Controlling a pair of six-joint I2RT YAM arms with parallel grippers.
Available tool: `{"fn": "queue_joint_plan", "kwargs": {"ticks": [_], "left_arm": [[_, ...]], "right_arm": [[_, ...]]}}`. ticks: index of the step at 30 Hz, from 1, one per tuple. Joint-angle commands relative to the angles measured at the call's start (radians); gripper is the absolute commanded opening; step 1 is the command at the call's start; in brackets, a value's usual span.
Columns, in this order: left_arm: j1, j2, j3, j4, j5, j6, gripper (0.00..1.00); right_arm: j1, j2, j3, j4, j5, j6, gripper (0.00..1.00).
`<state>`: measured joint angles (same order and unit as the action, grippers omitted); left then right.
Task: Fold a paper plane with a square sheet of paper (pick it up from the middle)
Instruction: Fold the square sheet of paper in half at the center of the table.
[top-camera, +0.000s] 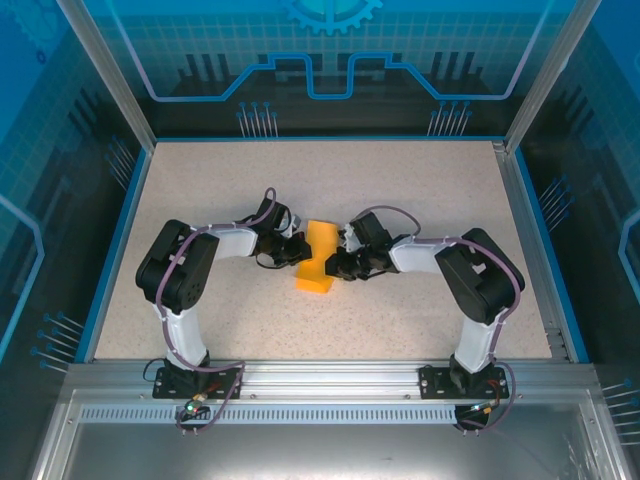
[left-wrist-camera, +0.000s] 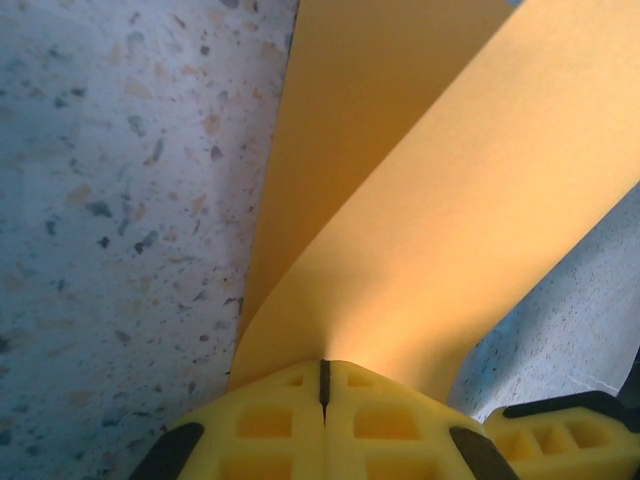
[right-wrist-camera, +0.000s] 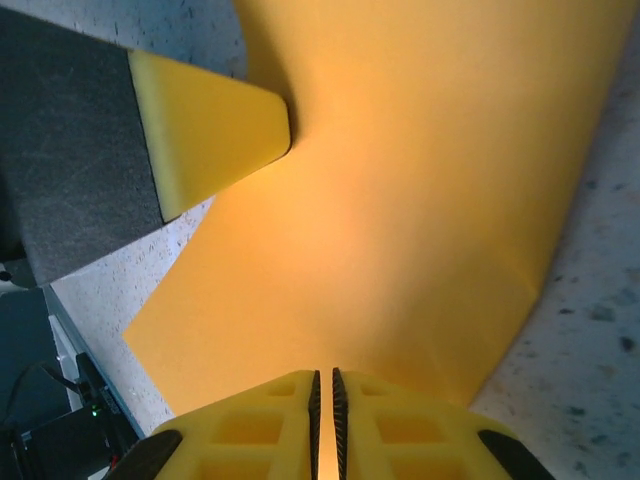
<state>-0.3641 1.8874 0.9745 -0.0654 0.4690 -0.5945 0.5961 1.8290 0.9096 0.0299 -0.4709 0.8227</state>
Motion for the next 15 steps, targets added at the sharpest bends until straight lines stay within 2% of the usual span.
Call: {"fn": "queue_joint_plan", "kwargs": {"ticks": [1, 9, 15], "left_arm": [[-0.009, 0.024, -0.011, -0.041, -0.011, 0.027, 0.00], [-0.009, 0.027, -0.012, -0.041, -0.008, 0.030, 0.00], [-0.009, 0.027, -0.014, -0.040, -0.007, 0.032, 0.00]], "right_arm": [[0.013, 0.022, -0.023, 0.022, -0.015, 0.020, 0.14], [0.015, 0.063, -0.069, 0.006, 0.021, 0.010, 0.14], [0.018, -0.029, -0.056, -0.022, 0.022, 0.003, 0.15]]}}
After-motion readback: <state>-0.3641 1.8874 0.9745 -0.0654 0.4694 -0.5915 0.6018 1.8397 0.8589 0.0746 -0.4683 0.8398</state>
